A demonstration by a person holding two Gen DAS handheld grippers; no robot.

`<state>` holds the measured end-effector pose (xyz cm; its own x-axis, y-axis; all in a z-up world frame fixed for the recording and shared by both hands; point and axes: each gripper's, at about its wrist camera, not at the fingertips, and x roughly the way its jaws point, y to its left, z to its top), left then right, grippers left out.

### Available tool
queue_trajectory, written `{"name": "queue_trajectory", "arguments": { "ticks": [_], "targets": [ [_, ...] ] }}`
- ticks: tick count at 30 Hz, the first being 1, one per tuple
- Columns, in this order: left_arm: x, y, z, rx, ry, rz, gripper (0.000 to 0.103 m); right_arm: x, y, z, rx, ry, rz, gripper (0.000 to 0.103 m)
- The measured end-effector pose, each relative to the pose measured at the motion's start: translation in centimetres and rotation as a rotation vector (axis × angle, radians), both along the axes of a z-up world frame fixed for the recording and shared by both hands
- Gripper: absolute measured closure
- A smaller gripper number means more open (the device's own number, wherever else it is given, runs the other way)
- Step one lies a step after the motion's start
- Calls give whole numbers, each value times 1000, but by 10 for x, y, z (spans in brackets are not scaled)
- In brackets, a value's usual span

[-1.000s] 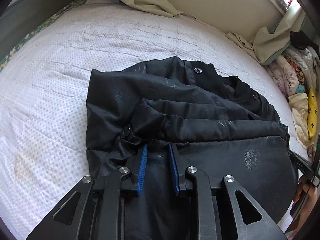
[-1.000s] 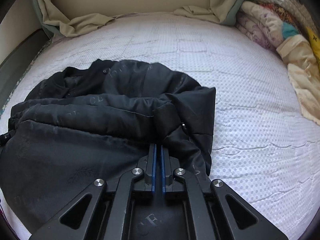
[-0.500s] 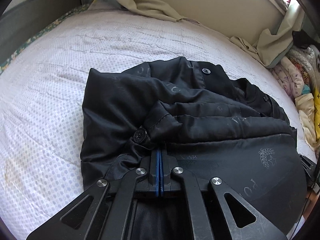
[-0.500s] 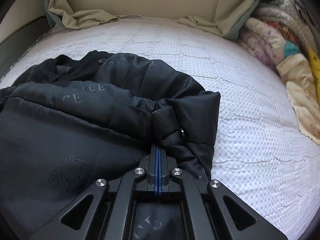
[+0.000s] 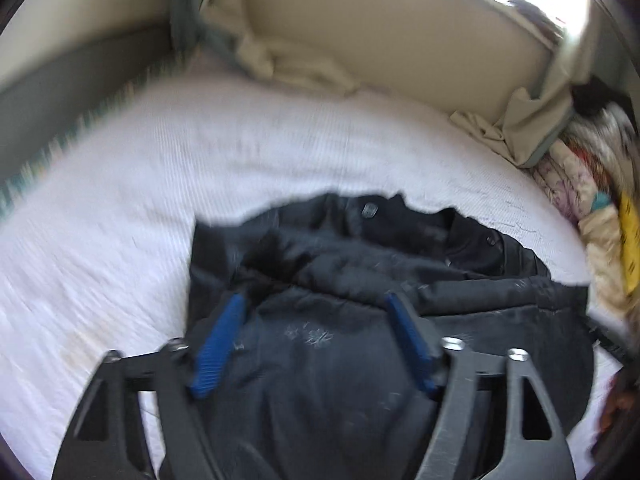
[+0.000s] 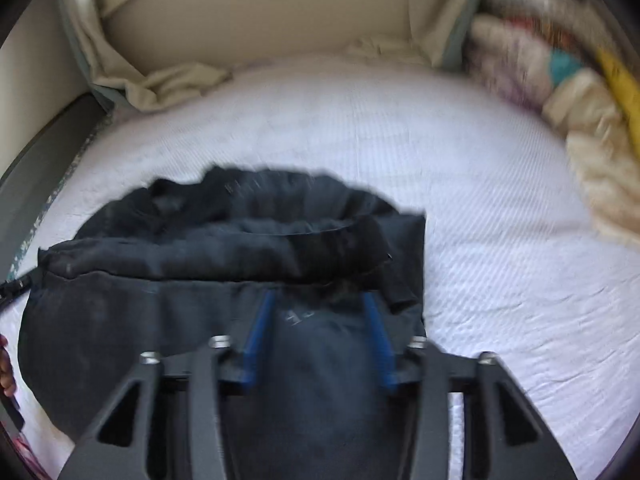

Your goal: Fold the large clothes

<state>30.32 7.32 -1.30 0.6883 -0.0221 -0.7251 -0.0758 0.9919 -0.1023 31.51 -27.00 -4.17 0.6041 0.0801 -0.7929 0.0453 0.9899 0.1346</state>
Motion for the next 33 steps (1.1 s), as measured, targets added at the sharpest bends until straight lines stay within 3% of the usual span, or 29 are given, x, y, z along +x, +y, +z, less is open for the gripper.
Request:
{"name": "queue_trajectory", "arguments": {
  "ticks": [2, 5, 7, 9, 11, 13, 16, 20, 25, 29, 33],
  "targets": [
    [-13, -18, 12, 42, -55, -44, 11, -15, 17, 21, -71, -72, 48, 57],
    [-33, -52, 18, -32, -55, -188, 11, -34, 43, 40, -61, -139, 146, 57],
    [-38, -74, 13, -75, -12, -290, 11, -41, 63, 37, 5, -120, 238, 57],
    [-43, -98, 2, -59, 37, -377, 11, -43, 83, 25, 8, -78, 293, 58],
    [-41, -113, -17, 94, 62, -369, 11, -44, 98, 8, -45, -42, 316, 58],
    [-34, -114, -39, 161, 106, -337, 10, -41, 104, -9, -89, -22, 308, 58],
    [-20, -101, -63, 103, 163, -282, 6, -35, 107, -25, -100, 0, 306, 58],
    [-18, -110, -75, 165, 150, -268, 3, -36, 113, -42, -154, -1, 319, 58],
    [-23, -104, -80, 149, 162, -259, 3, -34, 113, -58, -158, -7, 320, 58],
    [-23, -105, -79, 142, 170, -257, 2, -29, 113, -60, -155, -2, 321, 58],
    [-22, -103, -78, 122, 173, -255, 1, -21, 107, -41, -109, 53, 344, 56]
  ]
}}
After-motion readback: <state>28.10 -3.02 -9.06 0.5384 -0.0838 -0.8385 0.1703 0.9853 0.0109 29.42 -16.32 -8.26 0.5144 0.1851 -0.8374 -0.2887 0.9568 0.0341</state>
